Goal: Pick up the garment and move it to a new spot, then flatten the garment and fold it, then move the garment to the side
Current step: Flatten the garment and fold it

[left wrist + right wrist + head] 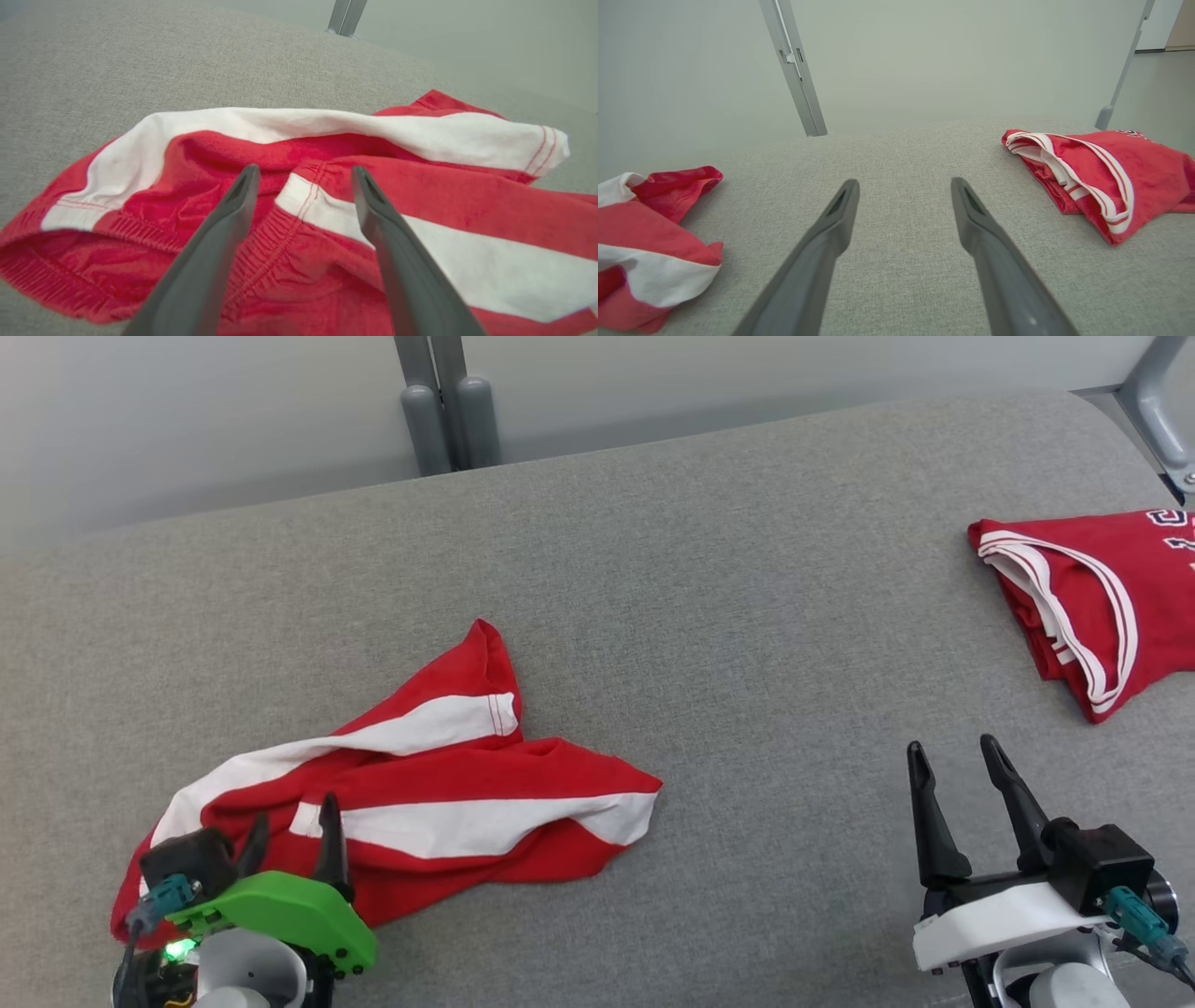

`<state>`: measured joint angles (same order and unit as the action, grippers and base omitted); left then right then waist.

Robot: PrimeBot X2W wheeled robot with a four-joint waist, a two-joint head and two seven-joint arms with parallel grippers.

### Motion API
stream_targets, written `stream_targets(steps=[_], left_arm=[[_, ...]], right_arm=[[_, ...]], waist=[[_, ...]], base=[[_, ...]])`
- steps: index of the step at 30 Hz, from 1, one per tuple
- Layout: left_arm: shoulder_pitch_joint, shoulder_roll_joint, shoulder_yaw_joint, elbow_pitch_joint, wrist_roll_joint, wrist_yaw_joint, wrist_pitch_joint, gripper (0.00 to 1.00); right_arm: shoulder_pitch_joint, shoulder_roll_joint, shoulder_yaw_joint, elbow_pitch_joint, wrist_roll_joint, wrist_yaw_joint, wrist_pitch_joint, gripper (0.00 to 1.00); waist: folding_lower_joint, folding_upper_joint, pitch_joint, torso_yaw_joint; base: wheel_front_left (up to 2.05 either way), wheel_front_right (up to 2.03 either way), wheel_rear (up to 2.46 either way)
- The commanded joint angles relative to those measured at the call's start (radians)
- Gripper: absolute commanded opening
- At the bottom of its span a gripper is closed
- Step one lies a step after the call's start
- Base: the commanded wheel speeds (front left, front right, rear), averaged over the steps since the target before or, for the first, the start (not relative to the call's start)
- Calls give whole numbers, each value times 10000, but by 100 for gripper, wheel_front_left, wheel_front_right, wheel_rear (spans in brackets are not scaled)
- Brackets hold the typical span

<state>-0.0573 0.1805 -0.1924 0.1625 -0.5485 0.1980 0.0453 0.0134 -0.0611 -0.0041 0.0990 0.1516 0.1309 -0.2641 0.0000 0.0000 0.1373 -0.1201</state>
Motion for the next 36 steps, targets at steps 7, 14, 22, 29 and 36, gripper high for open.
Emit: stream_targets(steps=[7, 14, 22, 29, 36], left_arm=[[-29, 435, 298, 228, -257, 80, 508, 100], [177, 469, 180, 199, -771, -412, 995, 96], [253, 626, -301, 69, -704, -985, 1119, 0], [1378, 416, -49, -657, -1019, -639, 743, 0], [2251, 89, 324, -583, -1155, -283, 6, 0]], right_arm=[[237, 29, -175, 77, 94, -3, 0, 100], [68, 54, -183, 95, 105, -3, 0, 100], [62, -19, -253, 59, 47, -3, 0, 100], [341, -20, -268, 93, -28, -3, 0, 100], [437, -88, -223, 99, -50, -3, 0, 100]], waist=[[0, 0, 70, -314], [0, 0, 144, -170], [0, 0, 59, 97], [0, 0, -163, 372], [0, 0, -290, 724]], base=[[0, 0, 0], [0, 0, 0], [0, 0, 0], [0, 0, 0], [0, 0, 0]])
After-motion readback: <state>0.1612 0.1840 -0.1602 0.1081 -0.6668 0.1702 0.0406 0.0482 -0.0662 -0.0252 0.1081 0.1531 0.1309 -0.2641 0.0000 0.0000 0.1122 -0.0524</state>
